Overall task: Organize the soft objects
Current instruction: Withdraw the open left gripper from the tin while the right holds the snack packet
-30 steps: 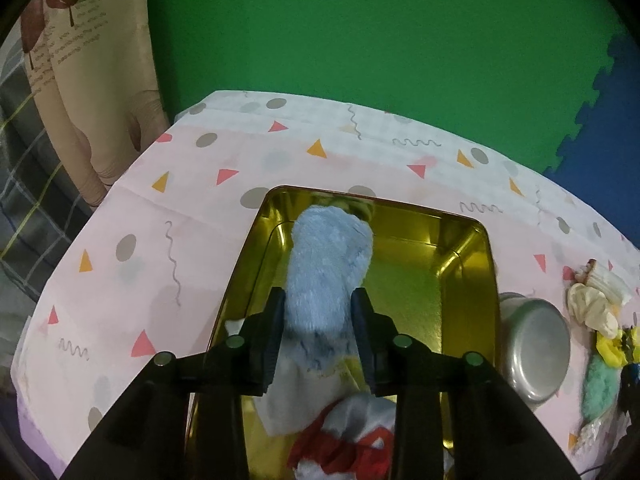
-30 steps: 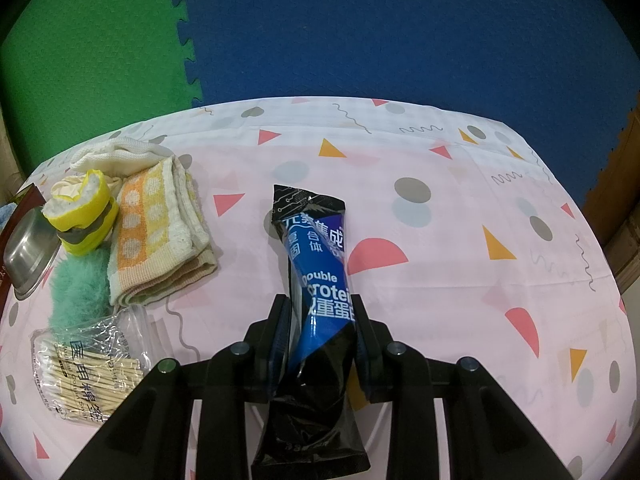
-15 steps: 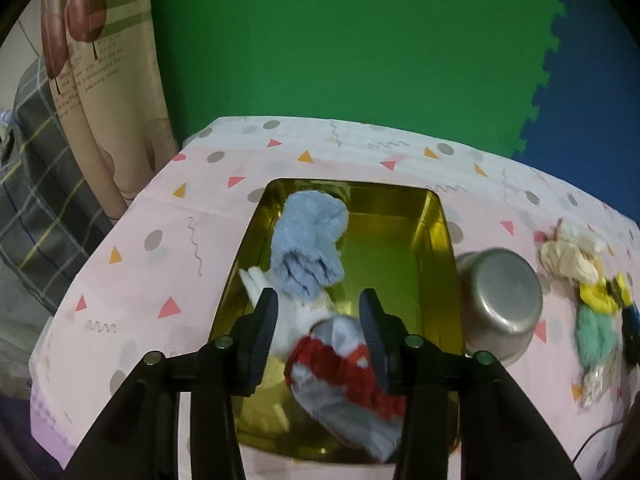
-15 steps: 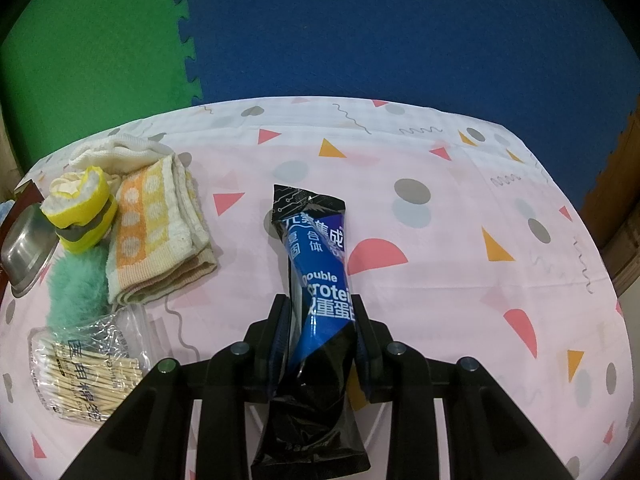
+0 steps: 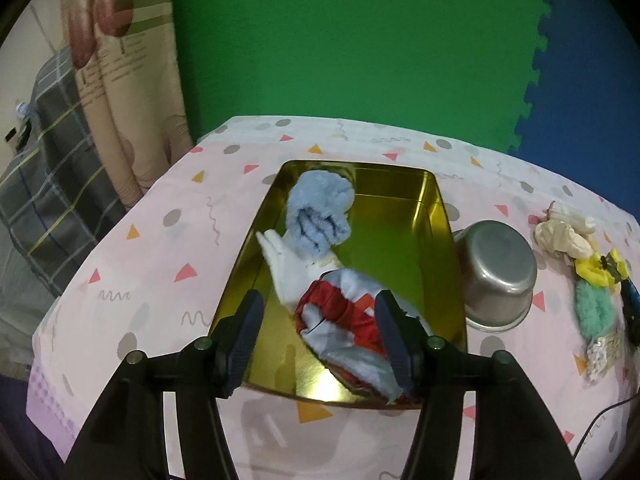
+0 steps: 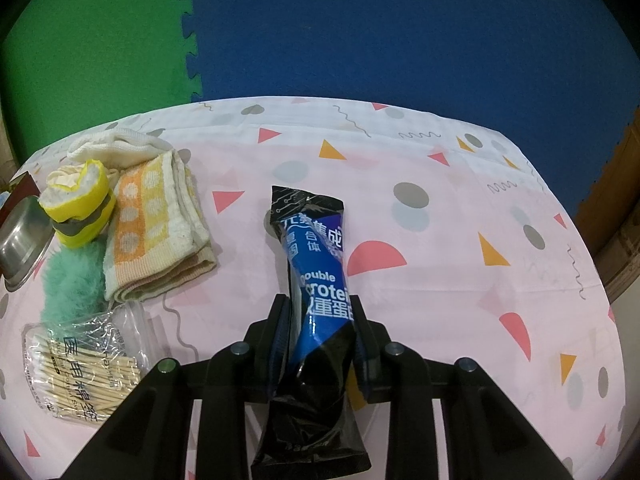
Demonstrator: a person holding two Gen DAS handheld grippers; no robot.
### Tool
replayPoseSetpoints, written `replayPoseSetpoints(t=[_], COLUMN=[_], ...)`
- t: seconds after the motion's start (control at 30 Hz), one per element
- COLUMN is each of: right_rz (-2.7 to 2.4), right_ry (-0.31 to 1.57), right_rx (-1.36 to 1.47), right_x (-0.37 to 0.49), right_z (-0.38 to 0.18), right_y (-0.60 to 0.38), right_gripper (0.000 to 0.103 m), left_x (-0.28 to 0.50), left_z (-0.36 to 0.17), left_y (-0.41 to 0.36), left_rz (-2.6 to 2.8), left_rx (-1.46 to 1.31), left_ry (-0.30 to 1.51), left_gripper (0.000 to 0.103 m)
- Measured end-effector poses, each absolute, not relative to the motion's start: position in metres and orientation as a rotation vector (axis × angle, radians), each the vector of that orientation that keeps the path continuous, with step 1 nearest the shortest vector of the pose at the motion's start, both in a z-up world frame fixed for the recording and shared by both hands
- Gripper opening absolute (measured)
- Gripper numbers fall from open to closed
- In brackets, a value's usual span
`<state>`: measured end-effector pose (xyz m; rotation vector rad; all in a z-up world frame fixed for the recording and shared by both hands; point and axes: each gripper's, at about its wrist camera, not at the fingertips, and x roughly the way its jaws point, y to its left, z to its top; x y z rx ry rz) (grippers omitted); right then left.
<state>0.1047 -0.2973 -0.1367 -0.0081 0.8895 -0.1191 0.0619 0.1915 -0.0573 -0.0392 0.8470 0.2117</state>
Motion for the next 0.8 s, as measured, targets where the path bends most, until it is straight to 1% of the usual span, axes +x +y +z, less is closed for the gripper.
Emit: replayPoseSetpoints(t=[0.13,0.17,0.23,0.4,0.53,0.63,0.8], right_rz=[-0.136,-0.142,-0.156,-0.187,-0.202,-0.214,-0.215], right_ry=[0.893,0.895,0.898,0.904,0.907,0.901,0.894], right_rx=[-0.001,0.000,0.002,0.014,0.015,0.018,0.020], right_x=[0.106,0.106,0.106,0.105,0.102,0.100,0.098], right_z=[-0.136,-0.136,-0.135,-0.132,-0.129,-0.124,-0.114], right_y=[-0.298,-0.297,-0.297,-0.295,-0.293,-0.293,-0.291], right_gripper=[0.028,0.028,0.028,0.026,0.025,0.023,0.022], left_x=[0.053,0.052,0.050,0.043,0.041,0.041,0.043], left_z=[-0.061,-0.062,-0.062,-0.060,-0.058,-0.058,-0.059], left_y=[0.197,0.198,0.201,0.207,0.206,0.205,0.209], left_rz=[0.242,0.244,0.257,0.271,0.274,0.264,0.272], left_rx=[-0.038,-0.033,-0.024,-0.041,-0.026,-0.032,-0.040], left_ry=[0.822,0.819,0.808,0.748,0.730,0.729,0.737], left_gripper=[0.063,0.066,0.067,0.074,0.075,0.078,0.079])
